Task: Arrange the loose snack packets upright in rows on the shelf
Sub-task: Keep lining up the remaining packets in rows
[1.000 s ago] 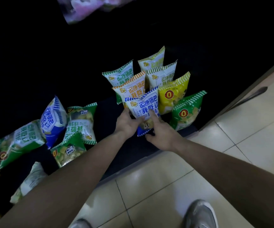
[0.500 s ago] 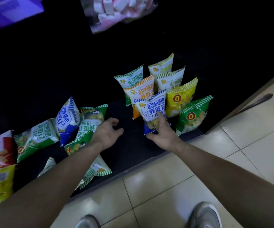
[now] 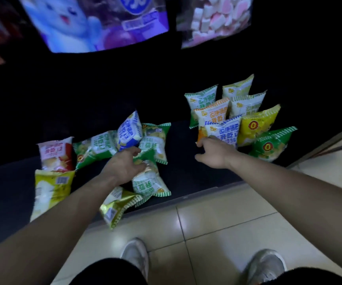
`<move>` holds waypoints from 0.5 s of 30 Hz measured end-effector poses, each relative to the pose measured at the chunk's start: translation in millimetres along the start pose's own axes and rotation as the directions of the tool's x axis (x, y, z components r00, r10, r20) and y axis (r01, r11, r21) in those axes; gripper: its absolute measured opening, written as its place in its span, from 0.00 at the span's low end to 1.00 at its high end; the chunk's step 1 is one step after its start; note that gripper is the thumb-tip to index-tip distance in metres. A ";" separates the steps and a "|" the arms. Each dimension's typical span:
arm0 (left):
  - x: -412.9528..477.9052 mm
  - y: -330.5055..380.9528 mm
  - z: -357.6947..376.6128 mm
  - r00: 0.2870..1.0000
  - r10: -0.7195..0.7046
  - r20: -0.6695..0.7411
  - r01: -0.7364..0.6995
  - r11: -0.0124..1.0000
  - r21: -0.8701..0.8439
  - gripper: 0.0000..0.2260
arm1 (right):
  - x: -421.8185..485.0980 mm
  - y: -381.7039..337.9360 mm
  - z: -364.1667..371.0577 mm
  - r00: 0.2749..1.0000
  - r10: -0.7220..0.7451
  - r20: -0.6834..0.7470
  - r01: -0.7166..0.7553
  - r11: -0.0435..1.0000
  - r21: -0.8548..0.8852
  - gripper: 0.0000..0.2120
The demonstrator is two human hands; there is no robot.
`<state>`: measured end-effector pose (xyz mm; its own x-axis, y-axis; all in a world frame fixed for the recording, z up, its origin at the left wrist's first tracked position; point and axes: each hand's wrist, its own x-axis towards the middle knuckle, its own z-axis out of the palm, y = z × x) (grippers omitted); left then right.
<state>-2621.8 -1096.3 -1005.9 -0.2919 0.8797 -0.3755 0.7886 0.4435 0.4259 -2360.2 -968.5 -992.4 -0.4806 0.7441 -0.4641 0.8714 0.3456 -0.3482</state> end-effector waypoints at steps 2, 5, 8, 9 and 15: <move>-16.2 -29.0 -8.8 0.999 -0.050 0.021 0.049 0.998 0.027 0.31 | 0.2 -27.1 3.3 0.995 -0.082 0.058 0.083 0.996 -0.023 0.26; -33.2 -71.9 -11.9 0.992 -0.093 0.087 0.082 0.989 0.125 0.35 | 0.8 -66.1 18.3 0.970 -0.185 0.160 0.199 0.977 -0.079 0.26; -39.8 -101.8 -3.8 0.982 -0.119 0.144 0.087 0.974 0.208 0.38 | 5.9 -92.8 40.3 0.942 -0.203 0.268 0.244 0.961 -0.131 0.25; -40.9 -108.4 -0.7 0.979 -0.112 0.173 0.068 0.969 0.238 0.40 | 9.7 -97.6 49.0 0.940 -0.198 0.277 0.242 0.961 -0.134 0.23; -37.0 -136.6 16.7 0.935 0.058 0.350 -0.250 0.807 0.535 0.44 | 22.1 -111.4 106.5 0.947 -0.209 0.243 0.251 0.955 -0.157 0.19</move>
<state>-2709.6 -1192.4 -1064.0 -0.0384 0.7881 -0.6143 0.9989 0.0468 -0.0025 -2478.4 -1051.5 -1050.6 -0.6613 0.4936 -0.5648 0.7272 0.6064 -0.3215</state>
